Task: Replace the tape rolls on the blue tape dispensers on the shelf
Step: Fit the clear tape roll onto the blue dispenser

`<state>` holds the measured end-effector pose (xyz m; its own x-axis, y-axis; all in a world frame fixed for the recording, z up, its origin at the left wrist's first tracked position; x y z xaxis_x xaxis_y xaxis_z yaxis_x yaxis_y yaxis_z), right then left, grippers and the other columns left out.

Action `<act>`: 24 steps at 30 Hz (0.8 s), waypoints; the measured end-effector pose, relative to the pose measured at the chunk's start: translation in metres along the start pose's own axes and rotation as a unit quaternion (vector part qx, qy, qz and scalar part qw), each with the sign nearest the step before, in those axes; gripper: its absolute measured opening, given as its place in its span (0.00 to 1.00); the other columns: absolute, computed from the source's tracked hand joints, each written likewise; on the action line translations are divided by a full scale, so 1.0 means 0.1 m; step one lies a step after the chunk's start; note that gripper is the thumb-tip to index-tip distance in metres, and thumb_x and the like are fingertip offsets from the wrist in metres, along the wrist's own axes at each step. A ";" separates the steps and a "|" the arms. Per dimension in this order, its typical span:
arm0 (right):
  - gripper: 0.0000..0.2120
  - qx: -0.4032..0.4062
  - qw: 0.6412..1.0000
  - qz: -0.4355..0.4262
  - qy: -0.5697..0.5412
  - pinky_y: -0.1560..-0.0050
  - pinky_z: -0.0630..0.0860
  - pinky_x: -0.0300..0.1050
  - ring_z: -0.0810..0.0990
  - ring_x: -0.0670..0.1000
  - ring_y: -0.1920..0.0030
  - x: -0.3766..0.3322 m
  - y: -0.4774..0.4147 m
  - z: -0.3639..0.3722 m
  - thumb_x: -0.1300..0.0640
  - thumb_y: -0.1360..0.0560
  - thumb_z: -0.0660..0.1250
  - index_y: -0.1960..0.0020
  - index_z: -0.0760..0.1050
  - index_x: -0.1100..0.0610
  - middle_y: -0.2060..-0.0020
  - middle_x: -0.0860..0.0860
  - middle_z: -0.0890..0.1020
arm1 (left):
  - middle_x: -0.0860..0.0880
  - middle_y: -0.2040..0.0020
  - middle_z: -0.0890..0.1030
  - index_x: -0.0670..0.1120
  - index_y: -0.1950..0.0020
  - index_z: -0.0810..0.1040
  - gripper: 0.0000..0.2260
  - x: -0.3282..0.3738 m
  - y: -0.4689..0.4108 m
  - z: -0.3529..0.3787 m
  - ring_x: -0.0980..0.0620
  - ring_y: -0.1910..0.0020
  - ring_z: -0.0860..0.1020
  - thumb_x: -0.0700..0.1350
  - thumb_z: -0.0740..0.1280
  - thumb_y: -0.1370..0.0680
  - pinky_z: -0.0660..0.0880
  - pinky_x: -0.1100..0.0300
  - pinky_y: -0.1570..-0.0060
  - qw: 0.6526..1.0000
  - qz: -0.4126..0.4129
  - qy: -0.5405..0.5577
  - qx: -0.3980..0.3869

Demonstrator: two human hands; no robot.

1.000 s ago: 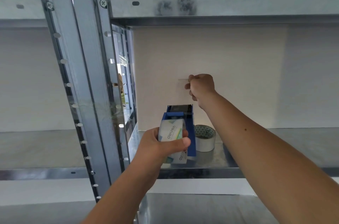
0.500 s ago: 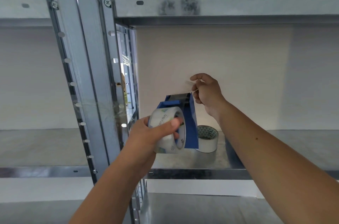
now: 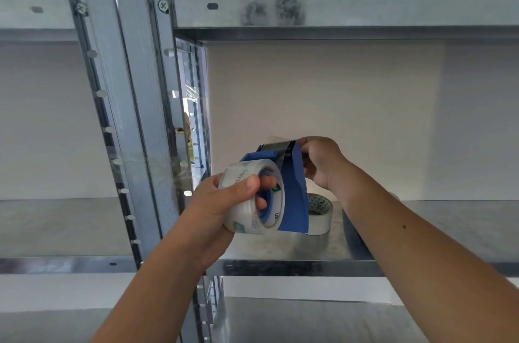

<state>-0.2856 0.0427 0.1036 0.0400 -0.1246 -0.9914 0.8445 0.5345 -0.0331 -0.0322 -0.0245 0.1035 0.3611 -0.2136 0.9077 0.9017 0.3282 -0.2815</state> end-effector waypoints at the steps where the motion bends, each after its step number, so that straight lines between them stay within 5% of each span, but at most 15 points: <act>1: 0.25 -0.022 1.000 0.018 -0.014 0.66 0.67 0.45 0.71 0.53 0.71 0.04 0.01 0.01 0.71 0.26 0.57 0.75 0.82 0.56 0.74 0.54 0.79 | 0.44 0.51 0.88 0.44 0.50 0.89 0.30 0.00 0.00 0.01 0.54 0.65 0.83 0.59 0.87 0.46 0.82 0.60 0.60 1.000 0.003 0.000 0.002; 5: 0.21 -0.103 0.990 0.056 -0.074 0.59 0.68 0.49 0.72 0.56 0.65 0.14 0.09 0.04 0.71 0.30 0.54 0.72 0.81 0.61 0.69 0.57 0.80 | 0.44 0.51 0.88 0.45 0.50 0.89 0.29 0.07 0.00 0.00 0.54 0.65 0.83 0.59 0.86 0.45 0.82 0.60 0.60 1.000 0.023 -0.001 0.000; 10: 0.18 -0.205 0.978 0.025 -0.030 0.57 0.83 0.50 0.82 0.57 0.61 0.16 0.24 0.09 0.72 0.29 0.56 0.58 0.85 0.65 0.58 0.61 0.84 | 0.44 0.51 0.88 0.42 0.46 0.86 0.33 0.14 -0.04 -0.07 0.54 0.64 0.83 0.59 0.86 0.44 0.81 0.60 0.60 0.999 0.040 0.010 0.017; 13: 0.09 -0.144 0.989 -0.010 0.024 0.56 0.84 0.51 0.85 0.57 0.59 0.17 0.33 0.09 0.71 0.22 0.65 0.51 0.84 0.64 0.54 0.62 0.86 | 0.44 0.52 0.88 0.44 0.49 0.87 0.30 0.13 -0.06 -0.03 0.54 0.64 0.83 0.58 0.87 0.45 0.81 0.60 0.60 0.998 0.044 0.022 0.026; 16: 0.10 -0.096 0.994 -0.005 0.059 0.59 0.84 0.52 0.85 0.58 0.59 0.26 0.41 0.05 0.69 0.20 0.66 0.52 0.85 0.61 0.54 0.61 0.88 | 0.47 0.55 0.88 0.47 0.54 0.89 0.17 0.09 -0.08 0.05 0.55 0.65 0.83 0.52 0.85 0.38 0.81 0.61 0.61 0.999 0.035 0.019 0.032; 20: 0.10 -0.092 0.995 0.003 0.043 0.41 0.79 0.67 0.82 0.63 0.50 0.34 0.54 -0.01 0.69 0.19 0.64 0.43 0.82 0.69 0.44 0.69 0.84 | 0.47 0.56 0.88 0.48 0.55 0.90 0.14 0.06 -0.11 0.10 0.55 0.65 0.83 0.53 0.79 0.37 0.82 0.59 0.61 0.998 0.022 0.033 0.044; 24: 0.10 -0.110 0.993 0.001 0.035 0.44 0.79 0.62 0.80 0.64 0.49 0.40 0.63 -0.06 0.69 0.18 0.64 0.47 0.84 0.61 0.48 0.66 0.85 | 0.47 0.57 0.88 0.49 0.56 0.90 0.10 0.02 -0.13 0.12 0.55 0.65 0.84 0.52 0.77 0.32 0.83 0.58 0.59 0.998 0.024 0.030 0.056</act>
<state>-0.2341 0.0764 0.0615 -0.0026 -0.0700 -0.9975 0.7068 0.7055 -0.0514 -0.0463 -0.0181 0.1124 0.4196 -0.2498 0.8726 0.8520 0.4401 -0.2837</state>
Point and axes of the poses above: each hand's wrist, its own y-axis away from the middle knuckle, its own z-axis out of the palm, x = y × z, the point moved 5 cm from there along -y, towards the middle knuckle
